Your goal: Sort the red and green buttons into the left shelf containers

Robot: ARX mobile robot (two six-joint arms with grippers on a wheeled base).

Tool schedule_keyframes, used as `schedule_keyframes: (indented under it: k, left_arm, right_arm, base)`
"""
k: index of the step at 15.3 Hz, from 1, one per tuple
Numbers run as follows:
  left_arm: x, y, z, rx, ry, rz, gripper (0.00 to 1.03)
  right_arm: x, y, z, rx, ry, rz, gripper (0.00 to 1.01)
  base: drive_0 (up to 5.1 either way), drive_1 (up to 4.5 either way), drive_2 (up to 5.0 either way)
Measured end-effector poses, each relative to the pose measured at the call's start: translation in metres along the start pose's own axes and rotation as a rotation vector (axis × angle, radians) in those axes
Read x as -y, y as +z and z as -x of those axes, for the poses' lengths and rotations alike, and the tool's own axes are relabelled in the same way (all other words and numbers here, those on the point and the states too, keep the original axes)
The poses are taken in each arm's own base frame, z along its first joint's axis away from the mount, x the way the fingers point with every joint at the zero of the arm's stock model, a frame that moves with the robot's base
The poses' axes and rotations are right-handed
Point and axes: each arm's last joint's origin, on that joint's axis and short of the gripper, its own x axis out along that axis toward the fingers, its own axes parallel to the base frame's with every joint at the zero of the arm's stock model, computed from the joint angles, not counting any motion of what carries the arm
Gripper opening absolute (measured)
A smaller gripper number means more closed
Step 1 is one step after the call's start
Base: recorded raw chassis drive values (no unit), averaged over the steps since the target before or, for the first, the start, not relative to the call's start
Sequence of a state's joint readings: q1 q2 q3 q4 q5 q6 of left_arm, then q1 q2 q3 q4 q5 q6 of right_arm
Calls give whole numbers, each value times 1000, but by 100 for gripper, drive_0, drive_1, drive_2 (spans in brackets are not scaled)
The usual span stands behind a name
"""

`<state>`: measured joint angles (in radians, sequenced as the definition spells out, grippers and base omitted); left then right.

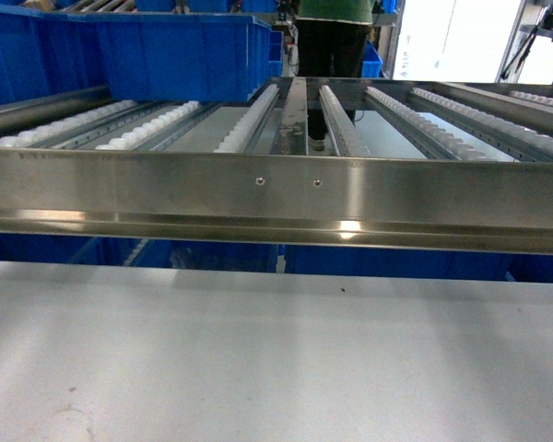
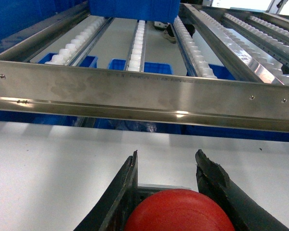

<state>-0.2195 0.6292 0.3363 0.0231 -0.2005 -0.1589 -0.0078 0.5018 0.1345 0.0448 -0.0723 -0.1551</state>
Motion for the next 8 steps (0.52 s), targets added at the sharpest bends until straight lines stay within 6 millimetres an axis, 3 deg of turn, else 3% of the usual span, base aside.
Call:
schedule_keyframes:
  k: [8]
  left_arm:
    - [0, 0, 0, 1, 6, 1, 32]
  right_arm:
    - [0, 0, 0, 1, 0, 0, 29]
  base:
    - [0, 0, 0]
